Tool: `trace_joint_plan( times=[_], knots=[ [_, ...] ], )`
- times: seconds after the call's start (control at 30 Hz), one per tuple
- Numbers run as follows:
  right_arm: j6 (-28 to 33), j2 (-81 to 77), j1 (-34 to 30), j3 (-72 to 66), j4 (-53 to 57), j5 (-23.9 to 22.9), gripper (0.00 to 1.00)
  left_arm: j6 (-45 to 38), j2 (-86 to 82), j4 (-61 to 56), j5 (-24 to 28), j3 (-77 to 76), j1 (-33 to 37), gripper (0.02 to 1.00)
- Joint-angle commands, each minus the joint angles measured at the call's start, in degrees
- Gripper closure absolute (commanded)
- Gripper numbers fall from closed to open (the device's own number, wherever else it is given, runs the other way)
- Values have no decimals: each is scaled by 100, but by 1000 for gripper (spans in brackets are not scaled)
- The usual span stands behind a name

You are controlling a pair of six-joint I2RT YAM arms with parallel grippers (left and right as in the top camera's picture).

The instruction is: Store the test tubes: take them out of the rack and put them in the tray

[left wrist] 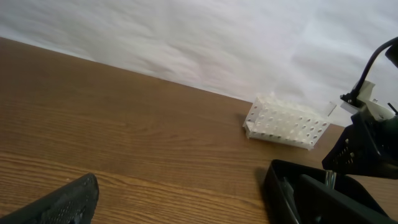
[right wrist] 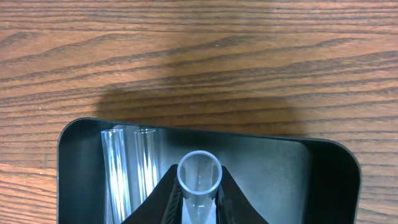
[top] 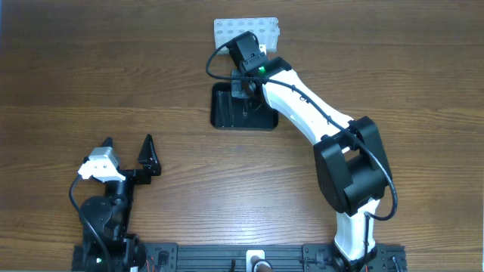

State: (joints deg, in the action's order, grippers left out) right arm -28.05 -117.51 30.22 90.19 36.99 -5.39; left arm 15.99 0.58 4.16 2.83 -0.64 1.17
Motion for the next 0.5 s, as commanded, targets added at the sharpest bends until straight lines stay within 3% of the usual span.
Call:
trace_joint_plan(
  times=[0.03,0.2,0.37,0.5],
  knots=[
    [-66,-164,151,4,-15,20,822,-59,-24,15,35,31,33,18],
    [-66,-208,192,4,-7,20,792,-59,-24,15,35,31,35,18],
    [-66,-221,212,4,4,20,667,-59,-24,15,35,31,35,18],
    [-61,-197,212,50,-33,20,665,-59,-24,15,35,31,35,18]
  ],
)
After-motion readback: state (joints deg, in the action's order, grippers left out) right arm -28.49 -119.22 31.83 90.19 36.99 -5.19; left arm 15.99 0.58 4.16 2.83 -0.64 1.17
